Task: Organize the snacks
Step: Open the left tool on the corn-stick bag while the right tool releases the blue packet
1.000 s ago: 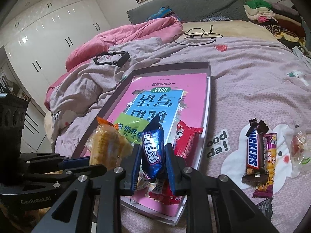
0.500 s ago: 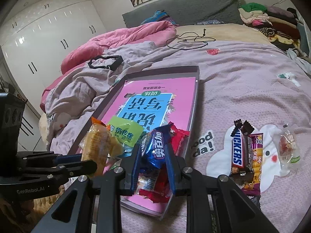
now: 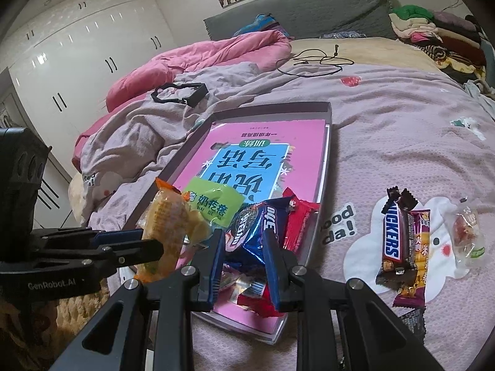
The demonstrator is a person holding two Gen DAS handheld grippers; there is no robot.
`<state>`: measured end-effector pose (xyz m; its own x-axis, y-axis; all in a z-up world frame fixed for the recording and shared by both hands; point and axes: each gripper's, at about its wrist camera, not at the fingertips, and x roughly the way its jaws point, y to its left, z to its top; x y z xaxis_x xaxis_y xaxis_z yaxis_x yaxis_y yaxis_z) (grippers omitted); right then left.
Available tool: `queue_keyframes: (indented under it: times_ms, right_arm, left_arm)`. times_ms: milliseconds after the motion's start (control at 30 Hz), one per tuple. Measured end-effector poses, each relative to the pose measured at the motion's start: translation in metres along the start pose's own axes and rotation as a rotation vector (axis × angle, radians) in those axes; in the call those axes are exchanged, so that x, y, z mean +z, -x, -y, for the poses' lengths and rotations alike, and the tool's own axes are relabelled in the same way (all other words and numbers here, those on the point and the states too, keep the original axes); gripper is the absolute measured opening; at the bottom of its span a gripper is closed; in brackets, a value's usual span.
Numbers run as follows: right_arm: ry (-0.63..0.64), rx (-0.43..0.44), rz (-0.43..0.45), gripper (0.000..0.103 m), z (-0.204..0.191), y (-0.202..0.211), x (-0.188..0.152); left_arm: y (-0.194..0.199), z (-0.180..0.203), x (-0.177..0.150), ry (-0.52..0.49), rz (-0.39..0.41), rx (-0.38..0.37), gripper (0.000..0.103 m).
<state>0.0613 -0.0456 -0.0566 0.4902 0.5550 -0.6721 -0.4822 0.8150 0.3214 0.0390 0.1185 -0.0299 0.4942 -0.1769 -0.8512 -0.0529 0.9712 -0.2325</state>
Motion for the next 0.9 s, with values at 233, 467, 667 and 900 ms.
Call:
queue_keyframes:
  times_ms: [233,467,667,900]
  right_arm:
    - [-0.005,0.003,0.003,0.025,0.000,0.001,0.000]
    - [-0.012,0.002,0.022,0.025,0.001,0.006,0.002]
    - [-0.011,0.000,0.039,0.032,0.001,0.011,0.004]
    - [0.006,-0.001,0.060,0.036,-0.001,0.018,0.004]
  left_arm:
    - [0.001,-0.010,0.002,0.033,0.003,0.023,0.038]
    - [0.003,-0.007,0.002,0.023,0.009,0.020,0.042]
    - [0.009,-0.005,0.004,0.018,0.025,0.027,0.047]
    - [0.016,-0.002,0.006,0.009,0.051,0.035,0.054]
